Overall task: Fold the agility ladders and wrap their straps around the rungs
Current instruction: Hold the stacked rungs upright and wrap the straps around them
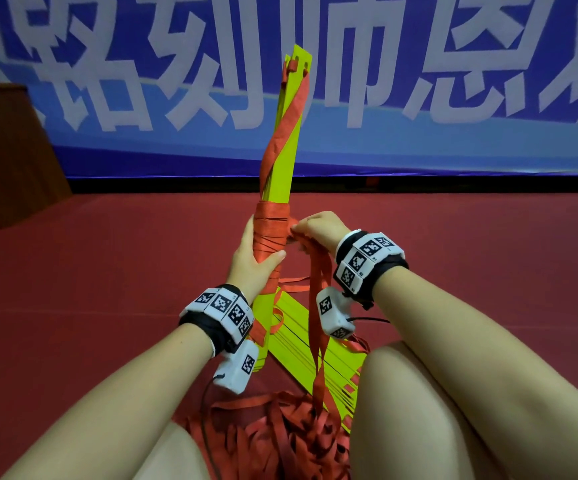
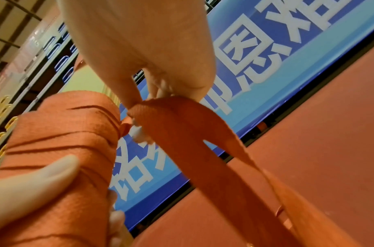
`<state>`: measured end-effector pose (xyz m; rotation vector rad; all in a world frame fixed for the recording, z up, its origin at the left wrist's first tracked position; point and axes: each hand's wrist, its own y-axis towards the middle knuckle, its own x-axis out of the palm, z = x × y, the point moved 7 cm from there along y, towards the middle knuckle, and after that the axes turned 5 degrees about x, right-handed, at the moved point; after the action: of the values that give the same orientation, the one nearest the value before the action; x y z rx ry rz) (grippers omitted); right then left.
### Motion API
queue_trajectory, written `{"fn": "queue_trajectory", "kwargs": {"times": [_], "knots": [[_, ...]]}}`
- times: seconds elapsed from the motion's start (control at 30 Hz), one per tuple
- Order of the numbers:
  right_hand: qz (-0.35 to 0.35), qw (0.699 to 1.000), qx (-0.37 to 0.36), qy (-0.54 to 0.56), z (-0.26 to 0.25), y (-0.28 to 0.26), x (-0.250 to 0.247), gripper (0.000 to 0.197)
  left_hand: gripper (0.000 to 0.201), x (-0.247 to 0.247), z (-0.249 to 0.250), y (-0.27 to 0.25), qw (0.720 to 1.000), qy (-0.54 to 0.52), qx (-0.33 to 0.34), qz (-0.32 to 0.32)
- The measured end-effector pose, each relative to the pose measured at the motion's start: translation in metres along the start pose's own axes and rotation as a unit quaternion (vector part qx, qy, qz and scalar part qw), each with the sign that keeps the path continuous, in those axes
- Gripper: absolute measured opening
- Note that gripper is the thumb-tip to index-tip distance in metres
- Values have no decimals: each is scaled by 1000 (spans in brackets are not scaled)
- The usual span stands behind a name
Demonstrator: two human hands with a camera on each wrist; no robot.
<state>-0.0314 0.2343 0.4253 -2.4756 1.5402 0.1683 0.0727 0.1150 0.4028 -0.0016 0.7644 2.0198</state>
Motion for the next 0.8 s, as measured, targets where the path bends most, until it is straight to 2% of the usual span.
{"fn": "queue_trajectory", "kwargs": {"times": [0.13,0.27,0.33,0.4,0.5,0.57,0.63,0.7,0.8], "knots": [[64,995,-39,62,-4,0,-12,26,79,5,5,-2,1000,2,7,-14],[146,986,-71,46,-17,-3,-26,28,81,10,9,-3,999,8,14,-30],[166,982,-86,38,-24,-5,-29,32,82,10,10,-3,999,16,18,-32],[167,981,-100,16,-29,-6,-28,33,83,8,10,-4,999,24,18,-22],[158,977,-138,-32,-40,-13,-19,22,84,6,8,-5,999,37,9,-3],[154,974,-163,-43,-46,-17,-11,25,84,7,8,-7,998,58,-1,9],[157,973,-166,-38,-48,-22,-1,32,85,8,11,-11,993,115,-2,22],[161,973,-163,-15,-49,-26,7,31,85,8,14,-15,985,172,6,25],[149,975,-165,0,-47,-27,15,29,82,8,16,-16,979,201,14,-1]]}}
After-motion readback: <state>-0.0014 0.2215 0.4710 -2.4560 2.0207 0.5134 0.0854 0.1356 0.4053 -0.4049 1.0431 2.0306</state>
